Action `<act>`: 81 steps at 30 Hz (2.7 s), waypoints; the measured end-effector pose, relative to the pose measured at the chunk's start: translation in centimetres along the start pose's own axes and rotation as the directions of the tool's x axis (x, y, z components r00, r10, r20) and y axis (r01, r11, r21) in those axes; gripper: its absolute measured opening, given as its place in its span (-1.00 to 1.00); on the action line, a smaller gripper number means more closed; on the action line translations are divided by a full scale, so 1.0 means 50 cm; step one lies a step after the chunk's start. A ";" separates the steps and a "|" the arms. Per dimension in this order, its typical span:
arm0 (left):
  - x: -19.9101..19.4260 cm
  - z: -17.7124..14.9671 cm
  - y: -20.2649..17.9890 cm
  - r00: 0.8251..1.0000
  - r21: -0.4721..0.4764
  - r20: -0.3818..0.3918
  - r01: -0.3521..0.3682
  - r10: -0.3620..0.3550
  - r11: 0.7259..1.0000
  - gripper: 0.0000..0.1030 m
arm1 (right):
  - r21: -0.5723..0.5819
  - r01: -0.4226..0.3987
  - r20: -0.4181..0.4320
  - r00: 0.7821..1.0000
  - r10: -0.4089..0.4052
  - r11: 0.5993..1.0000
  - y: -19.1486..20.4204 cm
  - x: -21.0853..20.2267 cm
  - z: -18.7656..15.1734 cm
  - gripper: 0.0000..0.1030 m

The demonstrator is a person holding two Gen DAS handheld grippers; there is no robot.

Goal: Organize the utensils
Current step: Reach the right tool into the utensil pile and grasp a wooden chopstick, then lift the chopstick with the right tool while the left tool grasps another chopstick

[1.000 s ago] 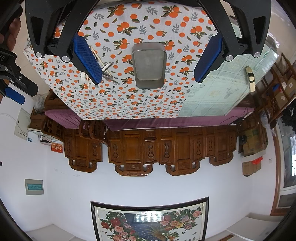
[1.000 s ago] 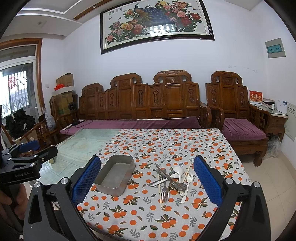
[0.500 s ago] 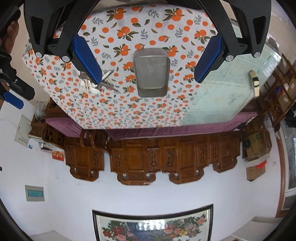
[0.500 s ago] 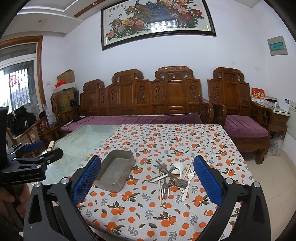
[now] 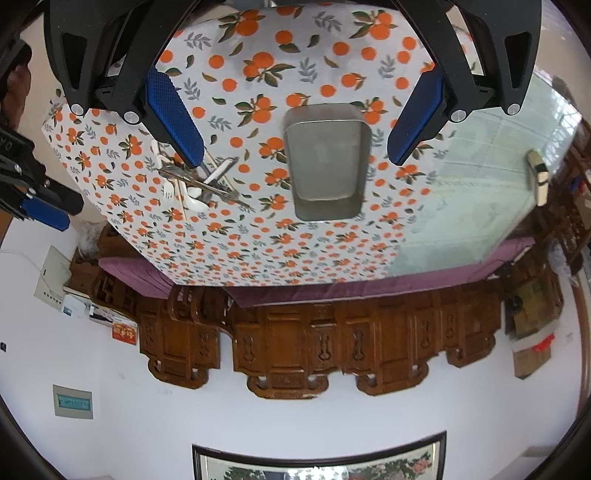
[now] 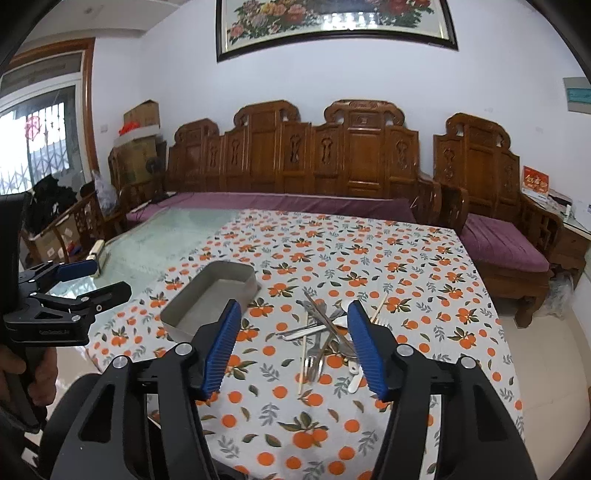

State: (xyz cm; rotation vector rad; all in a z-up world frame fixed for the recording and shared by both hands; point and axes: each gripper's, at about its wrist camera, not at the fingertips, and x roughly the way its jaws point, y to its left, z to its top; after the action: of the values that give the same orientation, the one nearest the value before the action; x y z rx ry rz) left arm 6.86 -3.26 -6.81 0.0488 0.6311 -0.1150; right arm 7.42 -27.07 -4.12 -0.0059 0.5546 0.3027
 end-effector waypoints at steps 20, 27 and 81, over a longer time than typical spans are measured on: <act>0.166 -0.001 -0.059 0.990 0.037 -0.121 0.076 -0.071 0.996 0.87 | -0.002 -0.107 -0.233 0.967 0.103 0.994 -0.150 0.279 -0.031 -0.35; 0.223 0.006 -0.067 0.983 0.050 -0.162 0.097 -0.088 0.994 0.87 | 0.019 -0.150 -0.316 0.937 0.148 0.989 -0.173 0.421 -0.062 -0.50; 0.389 -0.066 -0.235 0.919 0.094 -0.363 0.201 -0.155 0.975 0.33 | 0.162 -0.157 -0.348 0.915 0.205 0.974 -0.280 0.479 -0.077 -0.89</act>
State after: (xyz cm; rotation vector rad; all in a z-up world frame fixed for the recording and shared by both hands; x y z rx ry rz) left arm 19.06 -16.45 -21.07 0.1399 0.9888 -0.3300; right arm 28.73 -34.06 -20.91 0.1204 0.9461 0.4506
